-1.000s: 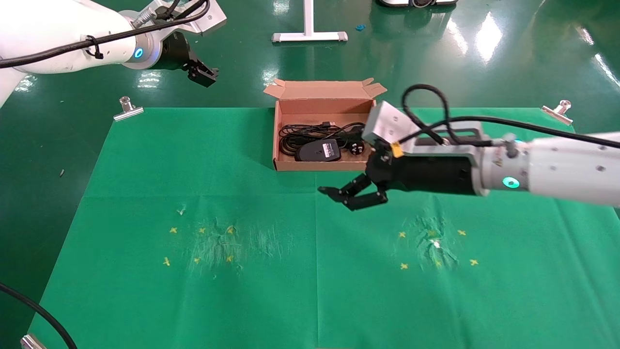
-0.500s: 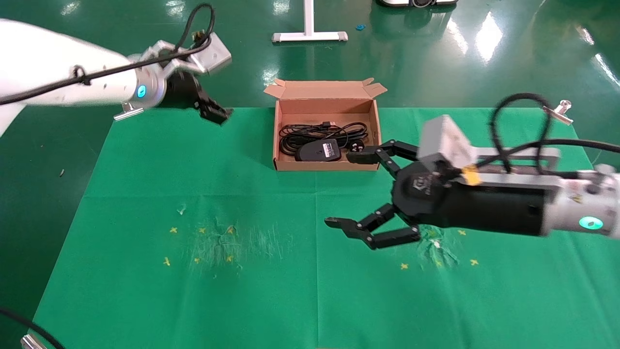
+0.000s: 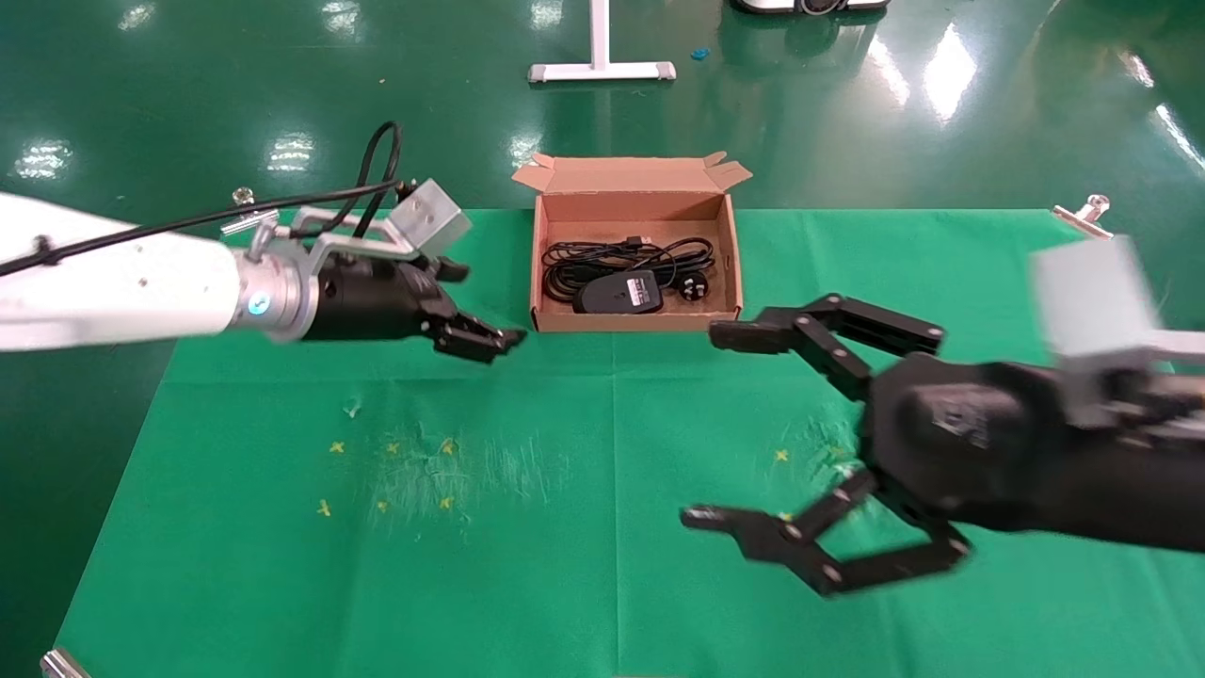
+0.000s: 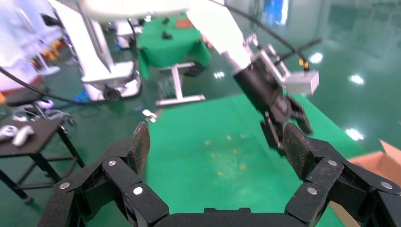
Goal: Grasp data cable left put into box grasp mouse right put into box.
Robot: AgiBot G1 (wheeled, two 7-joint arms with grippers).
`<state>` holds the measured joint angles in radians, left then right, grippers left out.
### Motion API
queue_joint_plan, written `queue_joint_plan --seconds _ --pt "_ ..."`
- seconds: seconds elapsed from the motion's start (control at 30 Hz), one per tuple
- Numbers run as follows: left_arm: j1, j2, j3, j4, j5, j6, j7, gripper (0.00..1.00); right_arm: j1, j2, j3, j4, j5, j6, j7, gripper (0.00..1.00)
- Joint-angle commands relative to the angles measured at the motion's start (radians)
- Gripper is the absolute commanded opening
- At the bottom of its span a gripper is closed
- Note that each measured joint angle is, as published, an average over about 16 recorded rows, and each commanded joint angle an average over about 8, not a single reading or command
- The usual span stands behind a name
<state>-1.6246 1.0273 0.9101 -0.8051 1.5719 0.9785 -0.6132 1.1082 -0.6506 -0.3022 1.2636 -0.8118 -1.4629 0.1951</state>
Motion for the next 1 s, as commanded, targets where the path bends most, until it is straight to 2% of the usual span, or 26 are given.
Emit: queue_joint_plan --seconds 0.03,0.17,1.0 --pt "0.029 -0.022 -0.034 -0.026 -0.045 0.028 0.023 1.00 -0.020 0.024 0.014 0.012 0.049 -0.020 -0.005 1.00" --pt "0.090 -0.068 -0.103 -0.078 -0.137 0.084 0.069 1.00 -0.033 0.039 0.022 0.020 0.080 -0.032 -0.008 1.00" --pt "0.461 -0.349 -0.529 -0.402 -0.706 0.434 0.357 1.00 -0.033 0.040 0.020 0.019 0.083 -0.032 -0.009 1.00"
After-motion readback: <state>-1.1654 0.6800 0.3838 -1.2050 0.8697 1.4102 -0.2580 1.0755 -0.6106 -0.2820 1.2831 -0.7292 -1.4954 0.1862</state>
